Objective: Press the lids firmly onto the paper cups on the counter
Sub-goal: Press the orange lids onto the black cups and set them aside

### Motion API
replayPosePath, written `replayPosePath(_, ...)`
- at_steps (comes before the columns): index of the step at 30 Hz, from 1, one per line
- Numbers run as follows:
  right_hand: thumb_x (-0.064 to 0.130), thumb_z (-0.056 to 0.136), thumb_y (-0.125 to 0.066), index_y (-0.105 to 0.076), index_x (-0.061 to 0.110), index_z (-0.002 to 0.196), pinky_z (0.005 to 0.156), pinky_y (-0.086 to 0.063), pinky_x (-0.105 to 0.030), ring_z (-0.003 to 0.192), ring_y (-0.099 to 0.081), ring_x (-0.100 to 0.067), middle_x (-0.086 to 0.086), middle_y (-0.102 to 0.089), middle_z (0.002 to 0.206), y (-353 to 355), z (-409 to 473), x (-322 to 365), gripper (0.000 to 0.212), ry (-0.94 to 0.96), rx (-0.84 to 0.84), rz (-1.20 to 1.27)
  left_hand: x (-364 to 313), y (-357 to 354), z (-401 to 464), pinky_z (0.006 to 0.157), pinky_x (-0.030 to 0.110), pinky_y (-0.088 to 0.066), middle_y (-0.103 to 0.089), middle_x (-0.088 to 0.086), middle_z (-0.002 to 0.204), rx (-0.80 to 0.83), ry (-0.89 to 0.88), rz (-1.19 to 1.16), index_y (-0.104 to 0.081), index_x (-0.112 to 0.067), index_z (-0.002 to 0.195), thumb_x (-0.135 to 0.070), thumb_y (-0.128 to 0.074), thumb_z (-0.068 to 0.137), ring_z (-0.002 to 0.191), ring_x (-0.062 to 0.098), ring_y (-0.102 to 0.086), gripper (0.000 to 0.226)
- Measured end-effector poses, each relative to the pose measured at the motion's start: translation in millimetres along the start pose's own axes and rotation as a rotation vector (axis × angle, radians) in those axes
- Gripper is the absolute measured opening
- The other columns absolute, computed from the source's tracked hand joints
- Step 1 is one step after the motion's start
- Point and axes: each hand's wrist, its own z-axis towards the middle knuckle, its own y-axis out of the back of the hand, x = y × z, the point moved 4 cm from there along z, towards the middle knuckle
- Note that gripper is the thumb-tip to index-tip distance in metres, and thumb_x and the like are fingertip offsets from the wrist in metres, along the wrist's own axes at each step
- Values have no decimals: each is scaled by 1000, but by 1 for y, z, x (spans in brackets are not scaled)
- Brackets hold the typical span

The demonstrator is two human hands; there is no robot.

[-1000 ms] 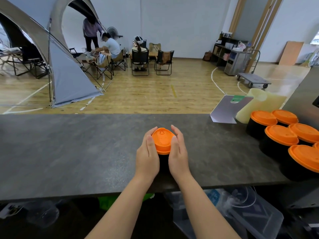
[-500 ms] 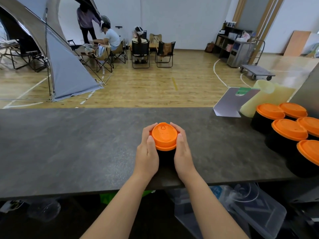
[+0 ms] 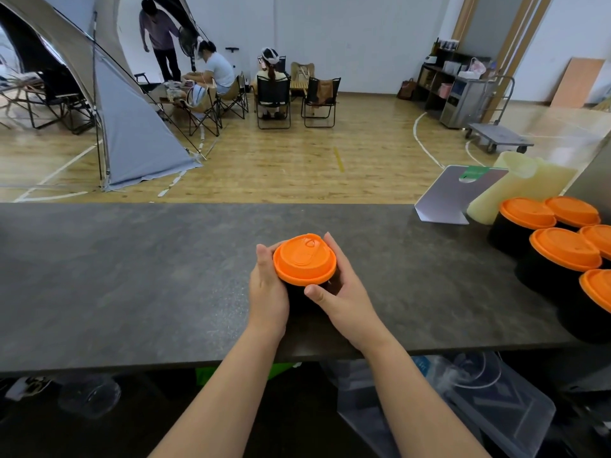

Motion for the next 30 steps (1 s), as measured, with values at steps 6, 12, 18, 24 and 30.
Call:
replayPosePath(6,67,87,-48,-39,28,148,96,-44,-10,123,-51,11,7,-49,146,6,1,2,72,9,-260,107,1,-5,-5,99,28,-52,-64,-22,126,107,2,-4,-53,-36,139,-44,-42,104,120,0,-59,37)
replayPosePath(12,61,94,-40,-61,18,130,107,-47,-44,121,-60,-18,-3,-66,126,9,2,-6,60,-56,-413,180,0,-9,-8,91,24,-55,-67,-10,119,131,-14,-43,-53,-26,141,-16,-51,103,110,7,-66,39)
replayPosePath(18,43,100,-38,-66,15,120,102,-50,-45,111,-64,-19,-4,-71,114,10,1,-1,43,-67,-449,175,1,-8,-6,85,21,-55,-68,1,116,82,-1,-31,-57,-25,135,-19,-51,103,104,8,-66,33)
replayPosePath(24,26,104,-48,-54,31,117,98,-49,-51,94,-67,-12,8,-75,88,12,4,-8,16,-99,-471,262,7,1,-1,84,29,-53,-69,3,112,-74,-72,79,-57,-36,127,-27,-55,101,104,18,-67,28)
replayPosePath(30,15,99,-57,-58,21,122,88,-58,-42,101,-70,-25,-11,-70,106,10,3,-6,24,-64,-440,256,4,-2,-6,82,18,-51,-66,-15,115,-25,-53,132,-57,-35,132,-46,-50,99,106,2,-63,36)
